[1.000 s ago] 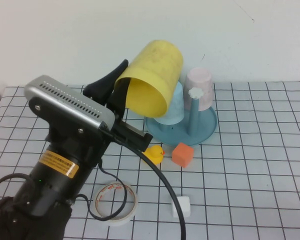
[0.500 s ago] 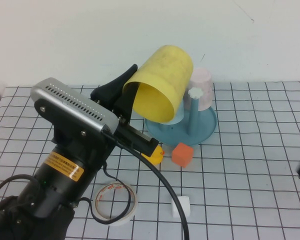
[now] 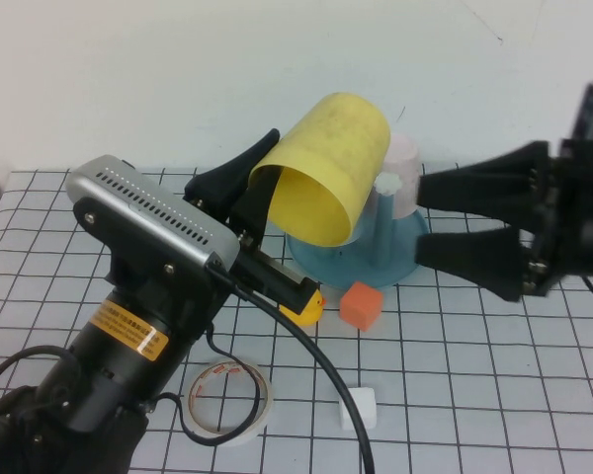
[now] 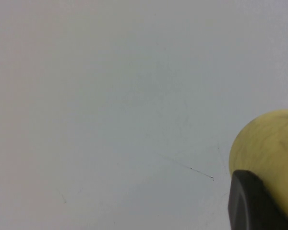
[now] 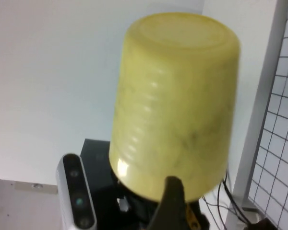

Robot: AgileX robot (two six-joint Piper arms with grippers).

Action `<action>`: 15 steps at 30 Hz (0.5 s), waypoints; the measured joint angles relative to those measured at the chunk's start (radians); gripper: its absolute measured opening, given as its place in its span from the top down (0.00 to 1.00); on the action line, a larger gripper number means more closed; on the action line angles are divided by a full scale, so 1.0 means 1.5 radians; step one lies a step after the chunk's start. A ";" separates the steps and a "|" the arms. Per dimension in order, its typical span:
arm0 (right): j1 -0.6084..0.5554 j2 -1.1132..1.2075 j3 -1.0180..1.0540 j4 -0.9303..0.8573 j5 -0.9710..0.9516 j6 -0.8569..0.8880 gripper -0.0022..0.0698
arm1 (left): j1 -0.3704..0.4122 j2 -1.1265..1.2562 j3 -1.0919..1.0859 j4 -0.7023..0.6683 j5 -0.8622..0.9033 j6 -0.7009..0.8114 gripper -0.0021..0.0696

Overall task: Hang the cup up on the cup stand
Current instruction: Adjust the cup with two arms

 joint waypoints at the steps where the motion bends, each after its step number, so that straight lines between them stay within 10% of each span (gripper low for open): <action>1: 0.010 0.011 -0.016 0.000 -0.005 0.000 0.15 | 0.000 0.000 0.000 0.000 0.000 0.000 0.96; 15: 0.026 0.026 -0.083 -0.002 -0.132 0.003 0.14 | 0.000 0.000 0.000 0.002 -0.001 0.000 0.96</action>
